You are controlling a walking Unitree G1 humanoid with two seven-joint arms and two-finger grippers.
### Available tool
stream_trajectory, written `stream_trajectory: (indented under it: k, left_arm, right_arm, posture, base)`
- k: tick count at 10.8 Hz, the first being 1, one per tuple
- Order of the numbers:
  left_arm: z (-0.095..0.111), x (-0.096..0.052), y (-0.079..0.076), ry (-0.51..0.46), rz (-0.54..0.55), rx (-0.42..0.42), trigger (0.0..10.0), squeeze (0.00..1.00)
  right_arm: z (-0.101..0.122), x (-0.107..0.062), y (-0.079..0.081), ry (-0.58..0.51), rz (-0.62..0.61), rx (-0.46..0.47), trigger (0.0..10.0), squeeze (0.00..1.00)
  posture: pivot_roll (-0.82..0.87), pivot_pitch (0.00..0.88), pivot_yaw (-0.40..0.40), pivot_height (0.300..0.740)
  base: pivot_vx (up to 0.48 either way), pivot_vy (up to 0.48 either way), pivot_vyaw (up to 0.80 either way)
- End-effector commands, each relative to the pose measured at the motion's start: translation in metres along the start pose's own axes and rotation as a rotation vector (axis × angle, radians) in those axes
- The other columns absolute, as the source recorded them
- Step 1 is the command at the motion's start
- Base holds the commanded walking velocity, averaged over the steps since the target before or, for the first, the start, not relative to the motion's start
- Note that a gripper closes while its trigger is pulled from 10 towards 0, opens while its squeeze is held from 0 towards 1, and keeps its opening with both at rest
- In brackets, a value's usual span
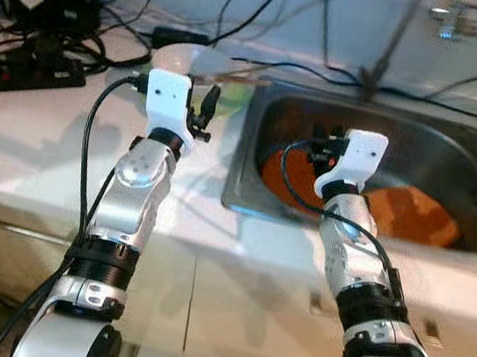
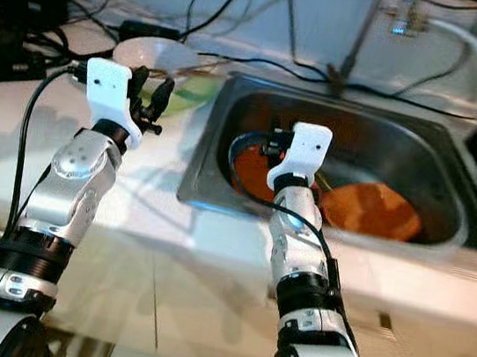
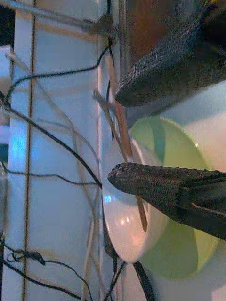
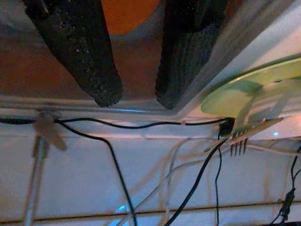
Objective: Kitchen organization
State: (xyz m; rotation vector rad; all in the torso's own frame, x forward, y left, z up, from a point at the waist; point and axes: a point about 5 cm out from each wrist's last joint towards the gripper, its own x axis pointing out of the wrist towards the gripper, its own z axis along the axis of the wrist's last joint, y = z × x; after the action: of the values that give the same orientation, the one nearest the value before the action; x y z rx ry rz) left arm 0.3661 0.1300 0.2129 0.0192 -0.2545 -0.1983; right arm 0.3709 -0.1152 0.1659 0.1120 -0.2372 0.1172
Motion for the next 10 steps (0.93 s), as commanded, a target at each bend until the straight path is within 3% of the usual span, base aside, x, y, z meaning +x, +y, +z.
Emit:
stream_trajectory:
  k: [1,8,10]
  left_arm:
    - [0.0039,0.0001,-0.0004,-0.021,0.006,0.011,10.0,0.0]
    - [0.0075,-0.0002,-0.0021,-0.036,0.0,0.021,10.0,0.0]
    - [0.0087,-0.0012,-0.0037,-0.045,-0.008,0.02,10.0,0.0]
  right_arm:
    - [0.0032,0.0011,-0.0016,-0.012,-0.008,0.0,10.0,0.0]
    - [0.0031,0.001,-0.0017,-0.011,-0.006,0.0,10.0,0.0]
    - [0.0021,0.0008,-0.0004,-0.007,-0.003,0.001,10.0,0.0]
  posture:
    - [0.22,0.023,-0.048,0.74]
    - [0.23,0.027,-0.051,0.74]
    - [0.23,0.027,-0.051,0.74]
  base:
    - [0.386,0.0,0.0]
    - [0.393,0.0,0.0]
    - [0.0,0.0,0.0]
